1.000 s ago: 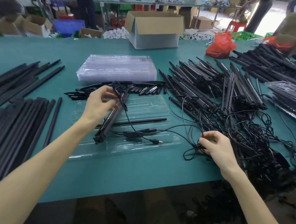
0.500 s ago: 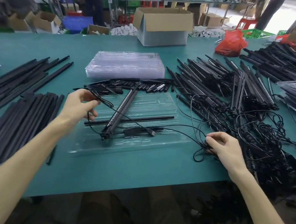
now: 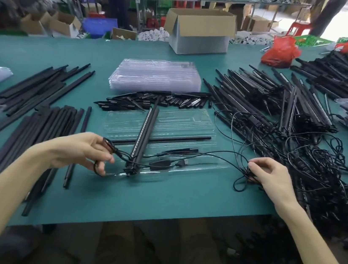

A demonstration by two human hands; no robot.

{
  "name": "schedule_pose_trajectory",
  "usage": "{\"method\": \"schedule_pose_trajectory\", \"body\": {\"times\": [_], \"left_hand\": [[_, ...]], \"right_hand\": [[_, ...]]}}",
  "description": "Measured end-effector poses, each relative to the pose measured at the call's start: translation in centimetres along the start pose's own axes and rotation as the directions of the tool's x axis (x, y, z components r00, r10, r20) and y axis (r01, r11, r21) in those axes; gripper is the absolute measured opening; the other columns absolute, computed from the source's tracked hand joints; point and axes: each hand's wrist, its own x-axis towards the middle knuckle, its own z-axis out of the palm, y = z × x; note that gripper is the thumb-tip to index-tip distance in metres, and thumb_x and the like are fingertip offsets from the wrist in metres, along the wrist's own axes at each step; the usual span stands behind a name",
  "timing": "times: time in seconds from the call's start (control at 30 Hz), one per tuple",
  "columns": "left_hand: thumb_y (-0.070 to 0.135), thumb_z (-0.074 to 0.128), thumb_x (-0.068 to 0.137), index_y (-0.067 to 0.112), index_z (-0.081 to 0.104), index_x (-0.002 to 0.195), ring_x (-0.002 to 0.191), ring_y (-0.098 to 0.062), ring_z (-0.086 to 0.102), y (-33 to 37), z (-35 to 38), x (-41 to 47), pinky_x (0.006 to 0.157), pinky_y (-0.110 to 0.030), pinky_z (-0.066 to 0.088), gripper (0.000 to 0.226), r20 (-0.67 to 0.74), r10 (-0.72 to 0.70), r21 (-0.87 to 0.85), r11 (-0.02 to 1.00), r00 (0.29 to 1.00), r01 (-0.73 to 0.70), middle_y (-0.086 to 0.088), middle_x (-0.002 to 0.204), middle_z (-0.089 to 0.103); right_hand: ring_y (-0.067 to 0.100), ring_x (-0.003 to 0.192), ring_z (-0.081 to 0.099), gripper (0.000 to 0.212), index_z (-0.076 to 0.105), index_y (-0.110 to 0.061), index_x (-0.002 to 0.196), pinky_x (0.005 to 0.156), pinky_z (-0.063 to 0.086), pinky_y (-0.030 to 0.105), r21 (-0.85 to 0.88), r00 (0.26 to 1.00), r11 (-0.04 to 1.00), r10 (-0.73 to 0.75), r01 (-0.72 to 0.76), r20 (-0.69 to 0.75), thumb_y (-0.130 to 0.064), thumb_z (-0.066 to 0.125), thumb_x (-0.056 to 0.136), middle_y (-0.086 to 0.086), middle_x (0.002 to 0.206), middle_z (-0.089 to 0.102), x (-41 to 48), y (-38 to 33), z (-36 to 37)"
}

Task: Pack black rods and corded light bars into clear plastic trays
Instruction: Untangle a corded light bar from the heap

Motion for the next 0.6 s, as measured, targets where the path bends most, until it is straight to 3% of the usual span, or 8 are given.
{"method": "schedule_pose_trajectory", "body": {"times": [0.07,0.13,0.23,0.37,0.47,0.53,0.6], "left_hand": [[0.011,0.067,0.095,-0.009,0.058,0.114,0.079,-0.031,0.070,0.1,0.3,-0.4,0.097,-0.060,0.052,0.029,0.023,0.003,0.015,1.000,1.000,-0.003,-0.032,0.097,0.069],[0.014,0.068,0.095,-0.007,0.060,0.115,0.080,-0.032,0.071,0.5,0.9,-0.6,0.087,-0.051,0.058,0.030,0.040,0.009,-0.007,1.000,0.999,-0.009,-0.034,0.106,0.068],[0.019,0.078,0.087,-0.003,0.061,0.112,0.078,-0.030,0.073,1.2,2.2,-0.7,0.077,-0.041,0.055,0.038,0.032,-0.037,0.036,0.999,0.999,0.036,-0.030,0.103,0.070],[0.032,0.092,0.070,0.007,0.053,0.103,0.072,-0.006,0.066,1.7,5.2,-0.4,0.060,-0.023,0.054,0.057,-0.107,-0.055,0.339,0.936,0.993,0.089,-0.005,0.095,0.068],[0.042,0.090,0.070,0.014,0.040,0.106,0.094,-0.011,0.061,1.4,7.8,-0.3,0.070,-0.032,0.055,0.067,-0.281,0.005,0.411,0.904,0.960,0.116,-0.001,0.103,0.060],[0.043,0.084,0.077,0.019,0.036,0.095,0.082,-0.013,0.058,1.5,9.0,-0.4,0.058,-0.028,0.045,0.057,-0.399,0.127,0.442,0.894,0.908,0.069,0.001,0.090,0.058],[0.036,0.073,0.087,0.016,0.038,0.091,0.065,-0.019,0.054,2.4,9.5,-0.7,0.050,-0.029,0.041,0.040,-0.429,0.202,0.452,0.892,0.880,0.016,0.001,0.076,0.059]], "right_hand": [[-0.001,0.077,0.069,0.003,0.073,-0.027,0.090,0.072,0.048,0.020,-0.006,1.000,1.000,0.001,-0.001,0.000,-0.023,0.073,0.091,-0.017,0.084,0.074,0.0,0.0,0.0],[0.001,0.081,0.069,0.002,0.073,-0.028,0.090,0.076,0.050,0.024,-0.017,1.000,1.000,0.001,-0.001,-0.004,-0.025,0.073,0.090,-0.017,0.085,0.074,0.1,0.1,0.0],[0.005,0.086,0.070,0.002,0.073,-0.028,0.090,0.082,0.053,0.029,-0.016,1.000,1.000,0.002,-0.002,-0.006,-0.026,0.073,0.089,-0.015,0.086,0.074,0.1,0.2,0.1],[0.008,0.089,0.070,0.002,0.073,-0.028,0.091,0.086,0.055,0.033,-0.007,1.000,1.000,-0.005,0.005,-0.004,-0.026,0.073,0.090,-0.010,0.088,0.075,0.0,0.1,0.1],[0.009,0.089,0.070,0.002,0.073,-0.027,0.092,0.087,0.055,0.034,-0.008,1.000,1.000,-0.004,0.004,-0.005,-0.026,0.072,0.091,-0.010,0.087,0.075,-0.1,0.1,0.1],[0.007,0.087,0.070,0.002,0.073,-0.028,0.091,0.086,0.056,0.033,-0.011,1.000,1.000,-0.001,0.001,-0.004,-0.026,0.073,0.090,-0.012,0.086,0.075,-0.1,0.0,0.2],[0.006,0.087,0.070,0.002,0.073,-0.028,0.091,0.086,0.056,0.033,-0.013,1.000,1.000,-0.002,0.002,-0.004,-0.026,0.073,0.090,-0.012,0.086,0.075,-0.1,0.1,0.2]]}}
